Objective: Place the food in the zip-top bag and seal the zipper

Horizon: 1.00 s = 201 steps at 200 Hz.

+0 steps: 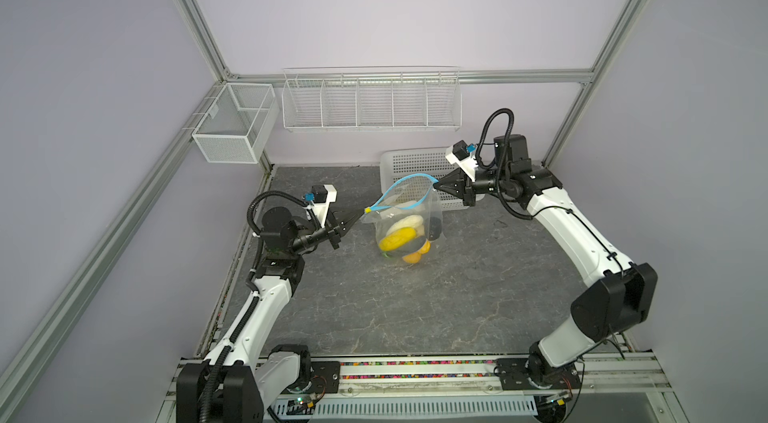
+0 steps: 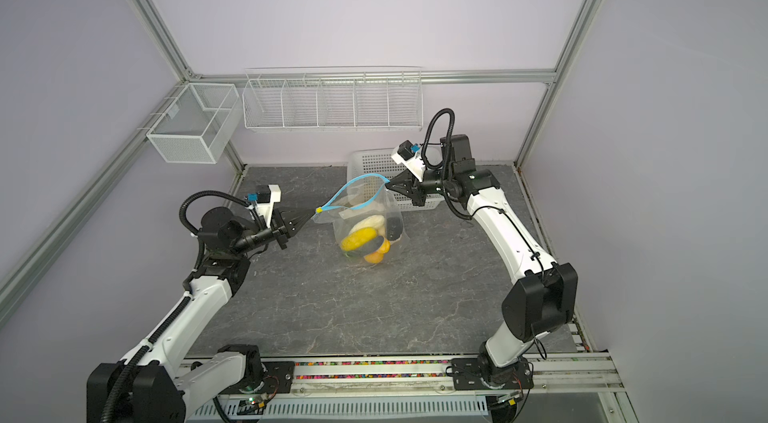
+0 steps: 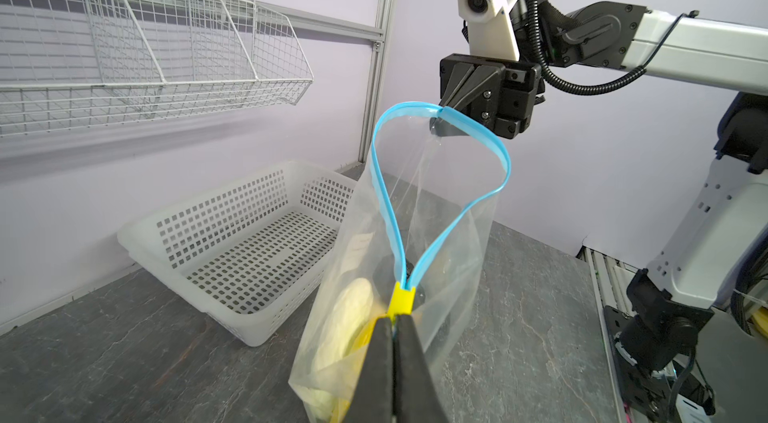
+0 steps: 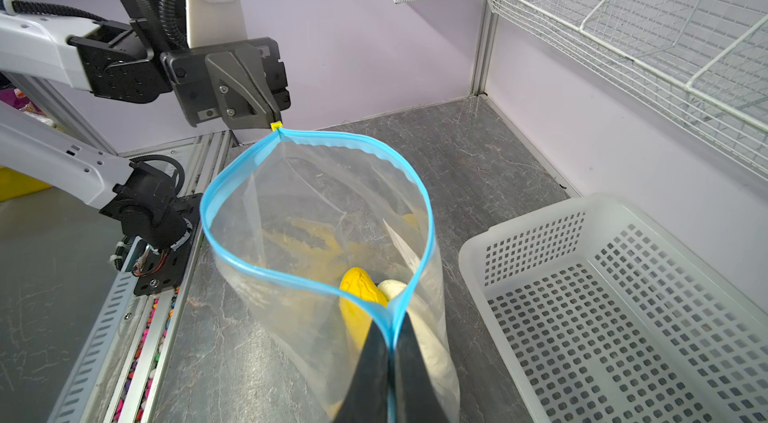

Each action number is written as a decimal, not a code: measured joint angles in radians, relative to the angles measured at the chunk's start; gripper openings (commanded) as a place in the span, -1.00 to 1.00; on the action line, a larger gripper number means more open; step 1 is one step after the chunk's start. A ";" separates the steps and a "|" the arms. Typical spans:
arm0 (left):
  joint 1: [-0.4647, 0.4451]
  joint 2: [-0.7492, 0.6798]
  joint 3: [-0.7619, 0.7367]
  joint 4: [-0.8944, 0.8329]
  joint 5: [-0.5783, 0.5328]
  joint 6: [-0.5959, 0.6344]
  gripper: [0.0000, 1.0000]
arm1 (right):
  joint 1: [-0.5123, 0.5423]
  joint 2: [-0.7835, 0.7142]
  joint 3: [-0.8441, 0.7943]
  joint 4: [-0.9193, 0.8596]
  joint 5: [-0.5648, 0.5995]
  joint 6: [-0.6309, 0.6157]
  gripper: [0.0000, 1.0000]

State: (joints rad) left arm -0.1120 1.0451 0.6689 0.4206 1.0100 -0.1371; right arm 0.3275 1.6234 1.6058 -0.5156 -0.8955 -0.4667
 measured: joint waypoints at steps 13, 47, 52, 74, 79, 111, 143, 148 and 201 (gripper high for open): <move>-0.002 -0.037 -0.005 -0.014 -0.018 0.000 -1.00 | 0.000 0.000 0.000 0.001 0.000 0.003 -0.87; -0.007 -0.114 -0.021 -0.076 -0.062 0.031 -1.00 | 0.000 0.000 0.000 0.016 0.000 0.014 -0.87; -0.007 -0.114 -0.021 -0.084 -0.064 0.040 -1.00 | 0.000 0.000 0.000 0.019 0.000 0.017 -0.87; -0.007 -0.087 -0.021 -0.124 -0.059 0.070 -0.58 | 0.000 0.000 0.000 0.031 0.000 0.023 -0.87; -0.007 -0.076 -0.021 -0.136 -0.053 0.076 -0.54 | 0.000 0.000 0.000 0.035 0.000 0.026 -0.87; -0.007 -0.037 -0.020 -0.198 -0.030 0.093 -0.45 | -0.002 0.000 0.000 0.056 0.000 0.031 -0.87; -0.011 -0.037 -0.020 -0.211 -0.018 0.114 -0.24 | -0.003 0.000 -0.002 0.061 0.000 0.034 -0.87; -0.013 -0.037 -0.020 -0.211 -0.019 0.117 -0.20 | -0.003 0.000 -0.003 0.062 0.000 0.034 -0.87; -0.020 -0.018 0.029 -0.256 -0.062 0.234 0.20 | -0.003 0.000 -0.008 0.072 0.000 0.048 -0.87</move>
State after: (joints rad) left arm -0.1322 1.0275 0.6983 0.1646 0.9482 0.0967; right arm 0.3241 1.6238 1.5978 -0.4431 -0.8955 -0.4187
